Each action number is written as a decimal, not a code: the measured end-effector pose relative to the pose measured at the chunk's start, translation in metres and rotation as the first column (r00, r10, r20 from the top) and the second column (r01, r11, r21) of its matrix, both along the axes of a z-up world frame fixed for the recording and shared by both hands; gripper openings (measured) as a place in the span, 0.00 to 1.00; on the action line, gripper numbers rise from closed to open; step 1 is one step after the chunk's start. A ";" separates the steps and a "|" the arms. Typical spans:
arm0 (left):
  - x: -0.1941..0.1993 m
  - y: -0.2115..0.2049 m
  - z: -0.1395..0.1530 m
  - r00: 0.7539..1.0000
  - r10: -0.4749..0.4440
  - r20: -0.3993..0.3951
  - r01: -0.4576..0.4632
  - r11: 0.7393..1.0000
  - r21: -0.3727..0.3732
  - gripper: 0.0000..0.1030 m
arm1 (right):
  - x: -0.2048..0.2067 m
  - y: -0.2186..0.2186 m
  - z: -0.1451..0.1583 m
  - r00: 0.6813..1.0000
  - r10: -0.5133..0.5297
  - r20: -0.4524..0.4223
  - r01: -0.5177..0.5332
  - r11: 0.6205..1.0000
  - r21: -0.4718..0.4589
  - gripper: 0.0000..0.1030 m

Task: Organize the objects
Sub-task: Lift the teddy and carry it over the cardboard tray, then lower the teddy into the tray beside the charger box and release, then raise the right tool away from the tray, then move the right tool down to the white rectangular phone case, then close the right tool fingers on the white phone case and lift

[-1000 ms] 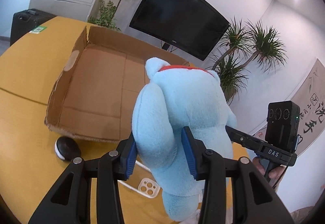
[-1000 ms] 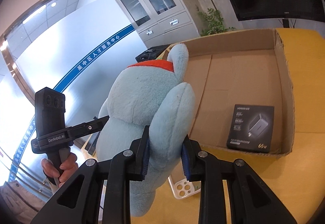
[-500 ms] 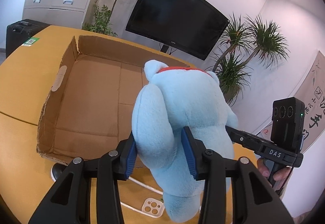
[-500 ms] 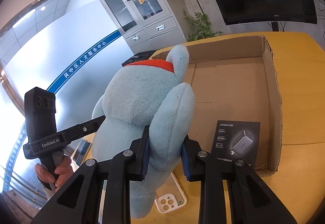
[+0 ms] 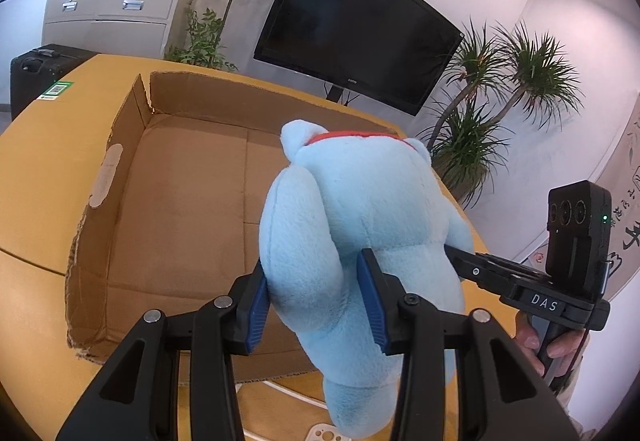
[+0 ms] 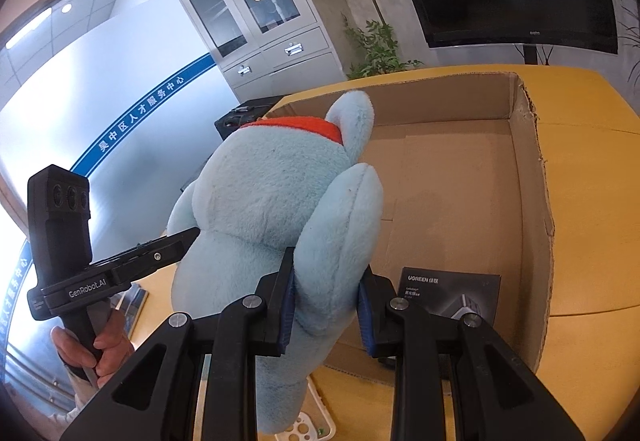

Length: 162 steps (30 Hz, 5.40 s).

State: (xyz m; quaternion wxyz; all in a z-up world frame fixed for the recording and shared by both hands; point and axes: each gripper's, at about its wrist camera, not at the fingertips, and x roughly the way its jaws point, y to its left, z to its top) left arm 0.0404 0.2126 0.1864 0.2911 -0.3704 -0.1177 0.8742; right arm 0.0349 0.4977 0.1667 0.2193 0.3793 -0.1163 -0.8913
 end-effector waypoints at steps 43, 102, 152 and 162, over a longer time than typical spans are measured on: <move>-0.052 0.011 -0.073 0.995 0.071 0.072 -0.064 0.993 -0.098 0.37 | -0.076 -0.022 -0.078 0.995 -0.064 0.080 0.050 0.984 0.168 0.23; 0.233 -0.020 -0.106 0.933 -0.197 0.303 0.188 0.980 0.057 0.99 | 0.281 0.085 -0.140 0.980 -0.096 0.176 0.114 0.989 -0.094 0.93; 0.255 0.032 -0.153 0.876 -0.266 0.401 0.268 0.962 0.053 0.49 | 0.270 0.044 -0.184 0.958 0.084 0.275 -0.036 0.984 -0.174 0.33; 0.244 0.024 -0.150 0.905 -0.246 0.347 0.244 0.968 0.051 0.40 | 0.257 0.039 -0.186 0.965 0.080 0.249 -0.029 0.979 -0.202 0.33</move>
